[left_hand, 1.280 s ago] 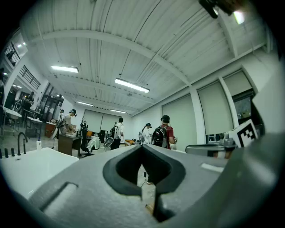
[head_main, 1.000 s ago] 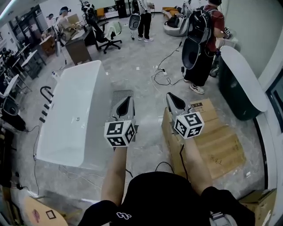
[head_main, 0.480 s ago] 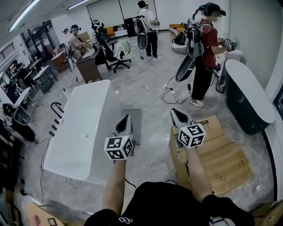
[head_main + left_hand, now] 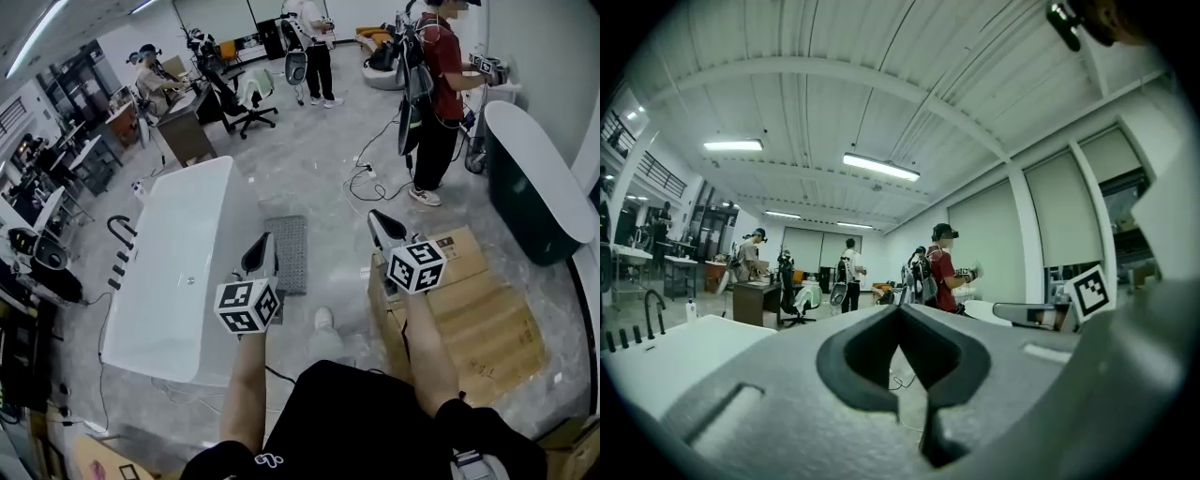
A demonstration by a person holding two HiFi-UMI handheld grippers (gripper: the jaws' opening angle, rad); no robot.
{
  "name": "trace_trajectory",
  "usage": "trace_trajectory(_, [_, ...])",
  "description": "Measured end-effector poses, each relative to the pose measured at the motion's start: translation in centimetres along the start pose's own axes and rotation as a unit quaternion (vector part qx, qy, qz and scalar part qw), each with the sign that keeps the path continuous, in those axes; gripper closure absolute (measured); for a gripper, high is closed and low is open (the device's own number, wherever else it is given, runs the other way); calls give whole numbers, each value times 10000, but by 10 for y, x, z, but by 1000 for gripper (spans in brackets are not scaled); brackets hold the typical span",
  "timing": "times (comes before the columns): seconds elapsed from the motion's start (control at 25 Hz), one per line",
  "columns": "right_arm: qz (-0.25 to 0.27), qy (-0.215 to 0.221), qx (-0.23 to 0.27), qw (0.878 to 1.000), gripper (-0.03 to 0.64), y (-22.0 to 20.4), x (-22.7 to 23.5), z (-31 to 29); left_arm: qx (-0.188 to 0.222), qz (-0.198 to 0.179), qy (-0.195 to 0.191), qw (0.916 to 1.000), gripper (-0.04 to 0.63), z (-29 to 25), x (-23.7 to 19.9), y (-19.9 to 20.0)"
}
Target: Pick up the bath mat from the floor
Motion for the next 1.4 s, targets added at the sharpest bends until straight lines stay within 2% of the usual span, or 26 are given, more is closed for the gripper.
trace_trajectory(0.2, [38, -33, -108, 9999, 614, -23, 33, -60, 128, 138, -72, 9998, 595, -56, -33, -1])
trace_trajectory(0.36, [18, -112, -180, 9998, 614, -32, 57, -116, -38, 377, -61, 9993, 595, -118, -74, -4])
trace_trajectory(0.56, [129, 43, -336, 9993, 614, -22, 85, -208, -63, 574, -65, 9983, 595, -202, -126, 19])
trace_trajectory(0.72, [-7, 132, -301, 9995, 614, -13, 96, -291, -238, 450, -41, 9987, 595, -266, -174, 45])
trace_trajectory(0.88, [155, 567, -390, 9975, 611, -11, 96, -374, -138, 643, 181, 9977, 595, -316, -227, 59])
trace_trajectory(1.04, [179, 755, -507, 9957, 612, -12, 110, -445, -82, 954, 364, 9947, 595, -363, -273, 64])
trace_trajectory(1.12, [247, 889, -558, 9942, 612, -7, 113, -473, -123, 792, 492, 9956, 595, -378, -285, 71])
trace_trajectory(1.24, [354, 995, -485, 9932, 612, 2, 118, -503, -72, 299, 556, 9980, 595, -399, -294, 87])
trace_trajectory(1.4, [393, 844, -336, 9951, 612, 13, 142, -527, 154, 386, 396, 9984, 595, -435, -301, 108])
Point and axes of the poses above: the fingertips, and each gripper's own axes: z backward along the fingers, x to its right, y out of its top, the point moved 2 cm from there along z, backward along the fingers, and after that the axes turned 12 degrees about z, right-handed, at the moved point
